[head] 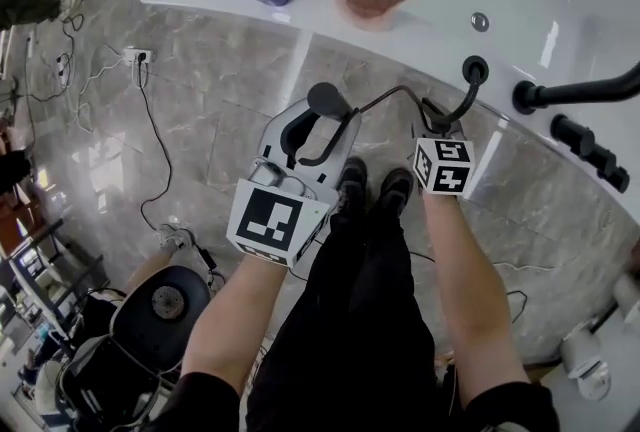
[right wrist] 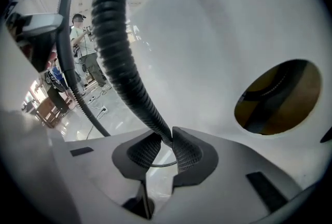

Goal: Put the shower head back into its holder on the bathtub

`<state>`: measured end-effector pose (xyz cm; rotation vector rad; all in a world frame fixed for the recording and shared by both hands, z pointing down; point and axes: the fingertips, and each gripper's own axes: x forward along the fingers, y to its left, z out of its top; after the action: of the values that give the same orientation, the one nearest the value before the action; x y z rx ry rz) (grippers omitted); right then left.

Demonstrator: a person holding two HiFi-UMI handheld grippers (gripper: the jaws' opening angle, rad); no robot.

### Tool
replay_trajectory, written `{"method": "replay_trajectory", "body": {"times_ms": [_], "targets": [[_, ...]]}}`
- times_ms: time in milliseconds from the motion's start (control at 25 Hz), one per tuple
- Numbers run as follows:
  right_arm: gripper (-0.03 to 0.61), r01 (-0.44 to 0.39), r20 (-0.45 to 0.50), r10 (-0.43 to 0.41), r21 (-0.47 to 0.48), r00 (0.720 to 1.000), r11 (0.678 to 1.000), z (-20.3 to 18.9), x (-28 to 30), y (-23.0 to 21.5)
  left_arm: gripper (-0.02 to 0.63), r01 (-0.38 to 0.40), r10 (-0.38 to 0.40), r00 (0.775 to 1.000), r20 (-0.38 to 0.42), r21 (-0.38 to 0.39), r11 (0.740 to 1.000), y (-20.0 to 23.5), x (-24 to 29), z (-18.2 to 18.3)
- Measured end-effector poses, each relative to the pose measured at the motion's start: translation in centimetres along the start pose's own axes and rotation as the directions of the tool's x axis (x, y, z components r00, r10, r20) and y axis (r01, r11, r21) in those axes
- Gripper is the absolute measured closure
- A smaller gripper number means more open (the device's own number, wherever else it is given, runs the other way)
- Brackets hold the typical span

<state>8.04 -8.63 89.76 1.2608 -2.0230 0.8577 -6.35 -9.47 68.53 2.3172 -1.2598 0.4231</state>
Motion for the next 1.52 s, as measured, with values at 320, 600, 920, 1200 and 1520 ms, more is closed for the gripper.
{"method": "replay_trajectory", "body": {"times_ms": [320,600,920,1200,1520], "targets": [[0.508,-0.044,-0.058,0.046,0.048,0.997,0.998,0.5,-9.0,0.1,0.474,0.044,-0.044,0.999,0.012,0.019,0.999,-3.4,-0.7,4.1],[0.506,-0.053,-0.062,0.055,0.038,0.997,0.998,4.2,-12.3,-1.5,0.474,0.074,-0.076,0.996,0.046,0.045,0.996,-6.1,-0.7,7.9],[0.506,-0.127,-0.091,0.128,0.016,0.988,0.992,6.9,-12.9,0.7,0.473,0.067,-0.074,0.994,0.079,0.081,0.994,-7.4,-1.3,10.6],[0.506,-0.122,-0.126,0.126,0.037,0.984,0.992,4.7,-15.4,0.4,0.472,0.071,-0.079,0.992,0.095,0.088,0.994,-8.4,-1.6,11.9],[0.508,-0.156,-0.215,0.156,0.017,0.964,0.988,6.3,-17.1,0.2,0.473,0.078,-0.09,0.988,0.126,0.1,0.992,-9.3,-2.2,15.4]]}}
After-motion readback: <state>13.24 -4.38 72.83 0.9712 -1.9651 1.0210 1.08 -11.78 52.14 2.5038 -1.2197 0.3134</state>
